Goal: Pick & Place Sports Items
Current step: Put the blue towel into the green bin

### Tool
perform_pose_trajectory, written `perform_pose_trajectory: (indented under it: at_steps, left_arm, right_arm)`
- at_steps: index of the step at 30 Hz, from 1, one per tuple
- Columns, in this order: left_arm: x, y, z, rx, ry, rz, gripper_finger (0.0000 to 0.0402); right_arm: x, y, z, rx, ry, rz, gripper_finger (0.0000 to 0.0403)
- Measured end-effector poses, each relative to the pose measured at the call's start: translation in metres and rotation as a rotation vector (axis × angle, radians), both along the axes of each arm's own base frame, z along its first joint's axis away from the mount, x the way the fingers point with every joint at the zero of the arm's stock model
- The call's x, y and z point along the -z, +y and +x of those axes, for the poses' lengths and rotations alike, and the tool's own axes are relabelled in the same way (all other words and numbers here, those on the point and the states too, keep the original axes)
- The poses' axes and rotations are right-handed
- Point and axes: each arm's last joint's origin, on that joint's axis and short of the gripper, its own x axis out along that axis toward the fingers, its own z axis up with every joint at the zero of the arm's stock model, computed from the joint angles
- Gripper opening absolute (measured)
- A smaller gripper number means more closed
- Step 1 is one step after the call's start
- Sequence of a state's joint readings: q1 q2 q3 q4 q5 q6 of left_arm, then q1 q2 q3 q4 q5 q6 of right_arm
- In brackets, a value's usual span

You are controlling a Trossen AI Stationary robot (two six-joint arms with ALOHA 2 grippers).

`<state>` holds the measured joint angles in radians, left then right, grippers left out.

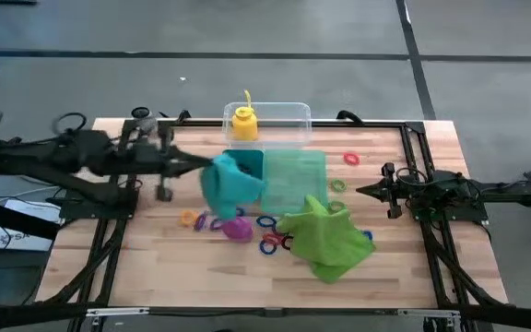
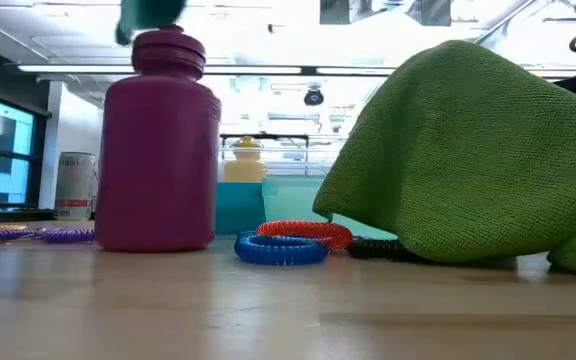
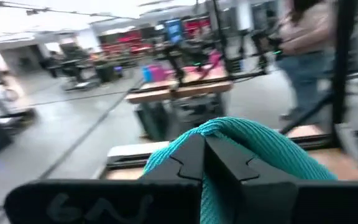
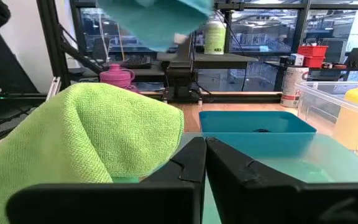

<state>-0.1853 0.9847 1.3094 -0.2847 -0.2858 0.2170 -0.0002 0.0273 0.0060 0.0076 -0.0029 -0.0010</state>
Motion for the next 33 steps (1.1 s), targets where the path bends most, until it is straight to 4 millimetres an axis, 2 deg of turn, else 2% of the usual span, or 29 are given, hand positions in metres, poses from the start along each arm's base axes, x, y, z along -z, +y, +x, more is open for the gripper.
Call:
perform_pose_trajectory:
  at_steps: [5,11,15,20,24,28,33]
  left_arm:
    - [0.013,0.016,0.039,-0.096,0.048,0.058,0.0]
    - [0.034,0.037,0.09,-0.077,0.067,0.061,0.0]
    - [0.051,0.06,0.12,-0.048,0.061,0.024,0.0]
    - [0.083,0.094,0.156,0.044,0.083,-0.072,0.0]
    - [0.112,0.116,0.177,0.046,0.138,-0.104,0.0]
    - [0.139,0.128,0.192,0.03,0.211,-0.109,0.0]
    - [0.157,0.14,0.199,0.009,0.254,-0.124,0.0]
  right_arm:
    - [0.0,0.0,0.0,0.0,0.0,0.0,0.0]
    - [0.0,0.0,0.0,0.0,0.0,0.0,0.0]
    - [0.0,0.0,0.0,0.0,0.0,0.0,0.0]
    - [0.0,0.0,0.0,0.0,0.0,0.0,0.0]
    - [0.0,0.0,0.0,0.0,0.0,0.0,0.0]
    - [0.0,0.0,0.0,0.0,0.0,0.0,0.0]
    - [0.0,0.0,0.0,0.0,0.0,0.0,0.0]
